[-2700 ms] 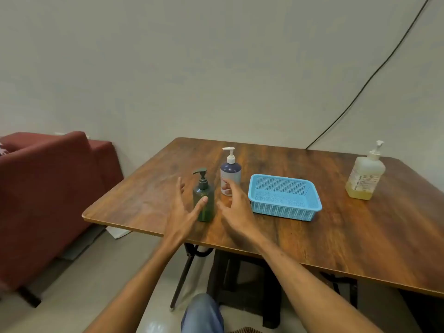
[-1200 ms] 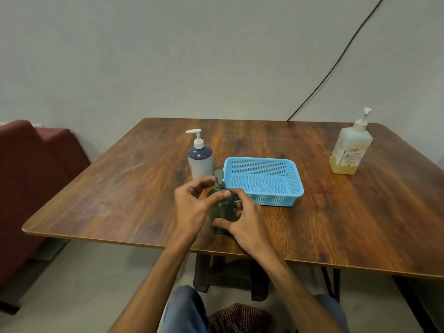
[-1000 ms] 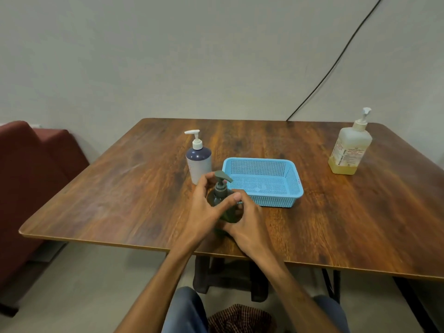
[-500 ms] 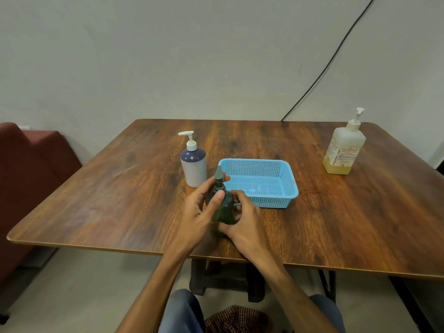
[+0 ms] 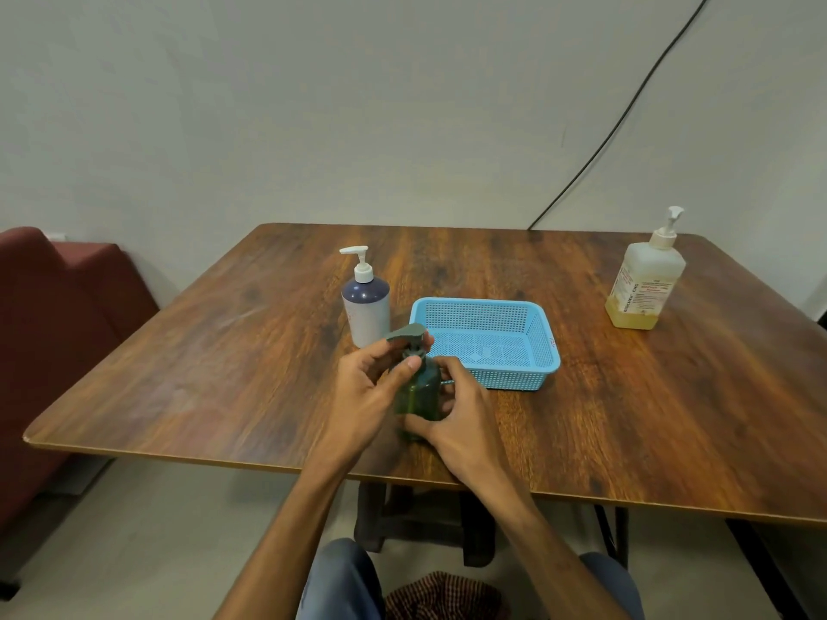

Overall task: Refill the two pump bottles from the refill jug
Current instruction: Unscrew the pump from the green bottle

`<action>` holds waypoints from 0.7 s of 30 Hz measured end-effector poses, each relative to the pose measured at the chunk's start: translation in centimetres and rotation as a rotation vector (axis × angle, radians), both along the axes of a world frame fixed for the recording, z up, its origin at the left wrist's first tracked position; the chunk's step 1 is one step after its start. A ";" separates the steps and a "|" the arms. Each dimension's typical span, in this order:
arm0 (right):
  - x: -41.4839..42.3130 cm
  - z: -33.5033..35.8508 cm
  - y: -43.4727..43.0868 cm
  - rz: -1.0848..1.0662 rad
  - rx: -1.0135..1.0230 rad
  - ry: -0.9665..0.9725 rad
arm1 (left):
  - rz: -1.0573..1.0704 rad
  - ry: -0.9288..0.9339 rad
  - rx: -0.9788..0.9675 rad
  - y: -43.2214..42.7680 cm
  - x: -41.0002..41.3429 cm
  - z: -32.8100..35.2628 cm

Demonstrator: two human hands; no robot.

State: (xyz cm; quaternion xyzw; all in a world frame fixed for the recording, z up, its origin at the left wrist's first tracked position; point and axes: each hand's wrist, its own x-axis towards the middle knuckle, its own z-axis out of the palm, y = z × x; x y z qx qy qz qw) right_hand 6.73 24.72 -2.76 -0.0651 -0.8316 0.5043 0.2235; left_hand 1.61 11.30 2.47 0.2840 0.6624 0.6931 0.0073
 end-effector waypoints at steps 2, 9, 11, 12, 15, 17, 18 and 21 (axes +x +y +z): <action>0.0 0.0 0.0 -0.006 0.005 0.002 | 0.102 0.004 0.006 0.4 -0.1 0.1; 0.1 0.2 -0.2 -0.018 0.018 0.019 | 0.091 0.019 -0.060 1.0 0.0 0.1; 0.0 0.2 -0.1 -0.013 0.016 0.018 | -0.019 0.004 -0.068 0.4 -0.2 -0.1; 0.0 0.2 -0.1 -0.011 0.012 0.014 | -0.043 -0.005 -0.065 0.1 -0.2 -0.2; 0.1 0.2 0.0 -0.010 0.007 0.005 | 0.017 0.011 -0.048 -0.3 -0.6 -0.3; 0.2 0.2 0.0 -0.011 0.007 0.007 | 0.094 0.035 -0.030 0.0 -0.6 0.0; 0.2 0.2 0.0 -0.011 0.006 0.005 | 0.128 0.042 -0.021 0.3 -0.7 0.1; 0.1 0.1 -0.1 -0.007 -0.002 -0.003 | 0.150 0.052 -0.050 0.6 -0.5 0.3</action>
